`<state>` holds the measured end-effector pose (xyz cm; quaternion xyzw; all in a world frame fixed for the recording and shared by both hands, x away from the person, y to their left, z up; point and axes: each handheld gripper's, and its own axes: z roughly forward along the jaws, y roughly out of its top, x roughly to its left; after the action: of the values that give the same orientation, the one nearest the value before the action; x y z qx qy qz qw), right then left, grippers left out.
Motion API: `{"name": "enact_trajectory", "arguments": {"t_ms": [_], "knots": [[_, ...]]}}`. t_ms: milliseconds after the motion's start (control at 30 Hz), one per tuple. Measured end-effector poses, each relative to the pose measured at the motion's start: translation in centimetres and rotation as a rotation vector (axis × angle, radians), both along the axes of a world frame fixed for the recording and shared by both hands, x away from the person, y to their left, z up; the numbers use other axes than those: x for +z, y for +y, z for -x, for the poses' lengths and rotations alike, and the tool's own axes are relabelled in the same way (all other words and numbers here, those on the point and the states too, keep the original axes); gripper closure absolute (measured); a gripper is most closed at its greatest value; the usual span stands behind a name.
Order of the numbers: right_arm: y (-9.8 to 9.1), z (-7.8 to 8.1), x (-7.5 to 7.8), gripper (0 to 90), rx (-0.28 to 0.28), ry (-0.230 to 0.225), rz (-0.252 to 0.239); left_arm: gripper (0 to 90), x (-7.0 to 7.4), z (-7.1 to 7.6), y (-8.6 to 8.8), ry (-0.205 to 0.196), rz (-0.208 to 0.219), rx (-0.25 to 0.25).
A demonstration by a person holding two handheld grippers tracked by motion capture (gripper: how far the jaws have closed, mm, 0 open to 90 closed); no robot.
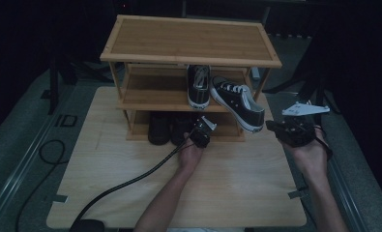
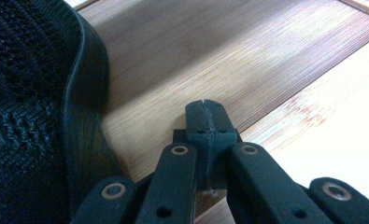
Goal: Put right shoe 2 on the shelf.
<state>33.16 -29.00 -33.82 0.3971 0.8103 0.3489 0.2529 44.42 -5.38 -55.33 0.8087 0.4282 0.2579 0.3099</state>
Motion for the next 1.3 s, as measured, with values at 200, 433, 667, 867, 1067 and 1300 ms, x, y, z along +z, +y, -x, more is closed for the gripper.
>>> {"name": "enact_trajectory", "arguments": {"t_ms": [200,433,667,867,1067,1300], "knots": [[0.5,0.5,-0.8,90.0,0.027,0.009,0.010,90.0,0.0,0.0,0.0,0.001,-0.002,0.000],[0.7,0.5,-0.9,90.0,0.038,0.010,0.020,90.0,0.0,0.0,-0.1,-0.003,-0.003,0.002],[0.9,0.5,-0.9,90.0,0.049,0.005,0.014,90.0,0.0,0.0,-0.1,-0.004,-0.003,0.005],[1.8,0.3,-1.1,90.0,0.081,0.008,0.003,90.0,0.0,0.0,0.0,0.002,0.002,-0.003],[3.0,-0.1,-1.1,90.0,0.116,0.010,0.006,90.0,0.0,0.0,-0.1,-0.004,-0.009,0.002],[4.1,-0.6,-1.0,90.0,0.138,0.009,0.000,90.0,0.0,0.0,-0.1,-0.003,-0.006,0.002]]}}
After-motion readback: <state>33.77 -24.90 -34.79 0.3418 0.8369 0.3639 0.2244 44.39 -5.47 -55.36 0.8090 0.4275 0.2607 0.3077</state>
